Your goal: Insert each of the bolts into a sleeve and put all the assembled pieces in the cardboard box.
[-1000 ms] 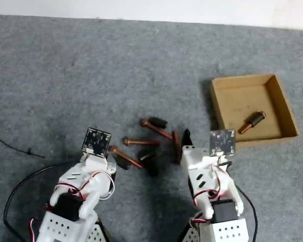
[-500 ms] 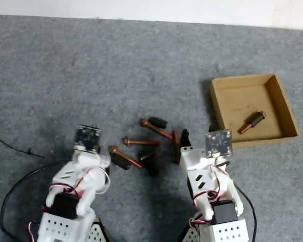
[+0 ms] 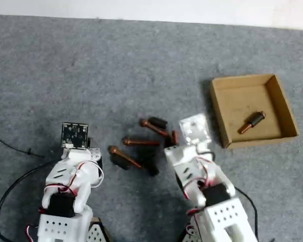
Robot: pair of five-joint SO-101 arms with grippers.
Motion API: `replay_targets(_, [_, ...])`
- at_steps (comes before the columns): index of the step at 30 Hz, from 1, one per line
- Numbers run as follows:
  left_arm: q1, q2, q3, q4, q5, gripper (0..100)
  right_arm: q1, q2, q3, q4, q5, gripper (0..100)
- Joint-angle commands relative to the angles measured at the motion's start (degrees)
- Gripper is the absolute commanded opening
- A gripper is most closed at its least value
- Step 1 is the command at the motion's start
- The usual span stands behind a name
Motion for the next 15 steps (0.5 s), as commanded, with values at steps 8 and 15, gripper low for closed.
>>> replay_targets(8, [-2.77, -0.84, -0.57, -2.9, 0.26, 1, -3.47, 41.19, -23.52, -12.53, 6.95, 24.1])
replay_targets(15, [-2.68, -0.84, -0.57, -2.9, 0.26, 1, 1.19, 62.46, -37.93, -12.79, 11.16, 24.1])
